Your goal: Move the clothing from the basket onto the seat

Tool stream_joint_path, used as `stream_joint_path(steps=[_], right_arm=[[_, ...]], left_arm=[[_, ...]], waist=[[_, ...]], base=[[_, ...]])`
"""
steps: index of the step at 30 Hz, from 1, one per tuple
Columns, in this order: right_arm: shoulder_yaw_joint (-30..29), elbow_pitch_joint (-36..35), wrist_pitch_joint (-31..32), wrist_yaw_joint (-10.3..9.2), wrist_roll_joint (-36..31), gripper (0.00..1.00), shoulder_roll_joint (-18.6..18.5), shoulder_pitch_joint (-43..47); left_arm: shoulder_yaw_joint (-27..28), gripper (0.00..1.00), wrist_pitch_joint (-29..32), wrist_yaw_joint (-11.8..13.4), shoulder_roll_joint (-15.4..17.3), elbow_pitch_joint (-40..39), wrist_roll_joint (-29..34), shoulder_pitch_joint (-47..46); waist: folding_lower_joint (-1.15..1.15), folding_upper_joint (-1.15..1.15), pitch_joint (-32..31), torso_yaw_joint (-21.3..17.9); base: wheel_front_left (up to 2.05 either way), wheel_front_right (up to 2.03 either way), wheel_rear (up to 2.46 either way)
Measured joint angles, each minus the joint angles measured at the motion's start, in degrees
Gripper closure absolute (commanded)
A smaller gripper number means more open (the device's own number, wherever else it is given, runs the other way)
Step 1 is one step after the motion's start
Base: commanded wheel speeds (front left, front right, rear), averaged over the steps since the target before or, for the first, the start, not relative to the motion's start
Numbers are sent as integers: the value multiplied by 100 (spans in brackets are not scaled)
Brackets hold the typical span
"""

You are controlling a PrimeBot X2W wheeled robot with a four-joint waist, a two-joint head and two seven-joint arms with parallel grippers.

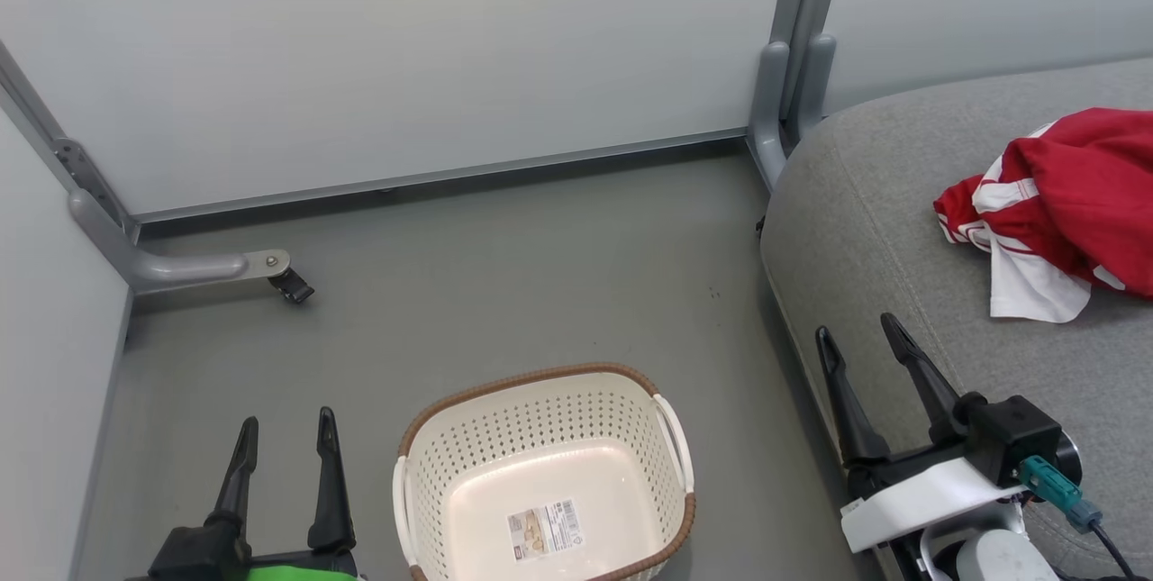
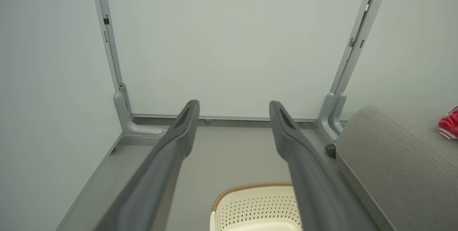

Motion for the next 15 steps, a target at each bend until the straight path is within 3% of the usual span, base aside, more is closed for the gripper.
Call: stream_joint_path(steps=[1,2,7,15], right_arm=[[1,1,0,0,0,0,-5,0],[2,5,0,0,0,100,-8,1],[20,245,8,1,20,100,31,133],[-35,320,185,0,882,100,11,169]], left_arm=[[-14,0,0,1,0,3,20,-1],[-20,100,0,19,-1,8,46,-2],[-55,100,2,18,-19,263,8,12],[0,100,216,-35,-22,361,-835,-2]], waist=[[0,0,4,-4],[0,0,7,-6],[0,0,7,-5],[0,0,17,5]], base=[[0,0,0],[0,0,0],[0,0,0],[0,0,0]])
